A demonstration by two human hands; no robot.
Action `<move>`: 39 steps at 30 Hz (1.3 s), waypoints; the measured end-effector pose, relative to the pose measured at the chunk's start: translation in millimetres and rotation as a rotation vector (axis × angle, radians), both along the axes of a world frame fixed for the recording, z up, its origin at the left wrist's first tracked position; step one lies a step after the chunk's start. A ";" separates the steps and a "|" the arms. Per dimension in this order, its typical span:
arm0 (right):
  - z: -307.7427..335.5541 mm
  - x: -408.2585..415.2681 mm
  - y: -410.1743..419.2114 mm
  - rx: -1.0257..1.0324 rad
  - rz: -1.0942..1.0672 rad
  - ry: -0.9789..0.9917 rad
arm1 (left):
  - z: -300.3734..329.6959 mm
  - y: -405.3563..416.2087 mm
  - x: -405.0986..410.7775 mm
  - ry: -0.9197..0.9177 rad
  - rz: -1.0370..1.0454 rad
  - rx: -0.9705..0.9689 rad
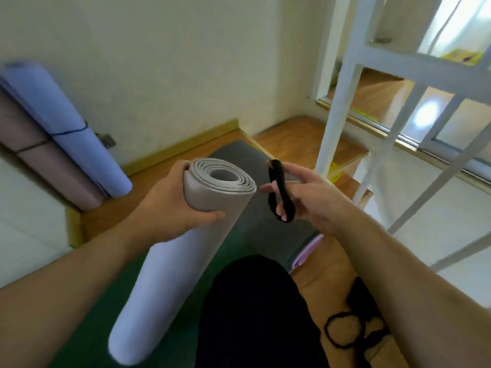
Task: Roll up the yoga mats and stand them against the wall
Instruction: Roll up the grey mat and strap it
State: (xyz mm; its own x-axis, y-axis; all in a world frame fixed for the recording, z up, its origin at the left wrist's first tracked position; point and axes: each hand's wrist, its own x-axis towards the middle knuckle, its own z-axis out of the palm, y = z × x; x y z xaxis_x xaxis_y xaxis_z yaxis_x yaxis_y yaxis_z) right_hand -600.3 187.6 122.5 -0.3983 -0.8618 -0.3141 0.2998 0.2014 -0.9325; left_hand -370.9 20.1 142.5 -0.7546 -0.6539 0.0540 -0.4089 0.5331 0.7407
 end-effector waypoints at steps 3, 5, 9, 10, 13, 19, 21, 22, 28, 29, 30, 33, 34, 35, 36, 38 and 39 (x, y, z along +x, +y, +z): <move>62.5 54.6 -44.9 -0.014 0.153 0.247 | 38.0 -5.3 63.1 0.110 0.175 -0.022; 97.6 98.5 -71.9 -0.043 0.254 0.451 | 54.8 -6.2 105.5 0.200 0.290 -0.036; 154.7 197.8 -111.7 -0.120 0.485 0.858 | 64.6 -3.3 187.0 0.379 0.465 -0.032; 164.9 223.6 -118.5 -0.121 0.538 0.951 | 65.0 0.1 205.2 0.420 0.503 -0.030; 180.8 297.9 -132.7 -0.087 0.693 1.144 | 61.0 13.8 254.2 0.544 0.594 -0.008; 164.8 409.0 -147.8 -0.007 0.832 1.353 | 26.1 27.7 317.9 0.604 0.716 0.071; 148.1 430.5 -152.8 0.040 0.829 1.385 | 11.4 31.0 328.9 0.594 0.695 0.102; 140.4 437.9 -154.7 0.057 0.825 1.386 | 6.0 33.0 333.7 0.586 0.670 0.113; 116.6 448.2 -159.3 -0.040 0.719 1.347 | 13.3 29.0 374.3 0.527 0.420 0.397; 113.6 448.4 -159.4 -0.058 0.703 1.356 | 19.8 28.7 382.4 0.541 0.389 0.471; 111.3 448.7 -159.0 -0.072 0.681 1.367 | 26.9 29.2 389.2 0.553 0.375 0.531; 107.1 451.0 -156.4 -0.134 0.599 1.380 | 49.0 31.2 397.0 0.474 0.507 0.513; 105.8 453.1 -154.3 -0.161 0.577 1.378 | 55.6 32.2 395.0 0.365 0.599 0.423; 103.8 455.7 -152.3 -0.182 0.559 1.380 | 59.4 32.4 391.8 0.202 0.688 0.287; 102.1 458.7 -150.3 -0.197 0.545 1.382 | 61.4 33.2 386.9 0.051 0.762 0.159; 98.8 464.4 -147.2 -0.216 0.534 1.386 | 61.8 36.5 378.9 -0.094 0.859 0.012; 97.3 466.0 -146.3 -0.232 0.524 1.393 | 60.0 38.1 376.6 -0.106 0.892 -0.028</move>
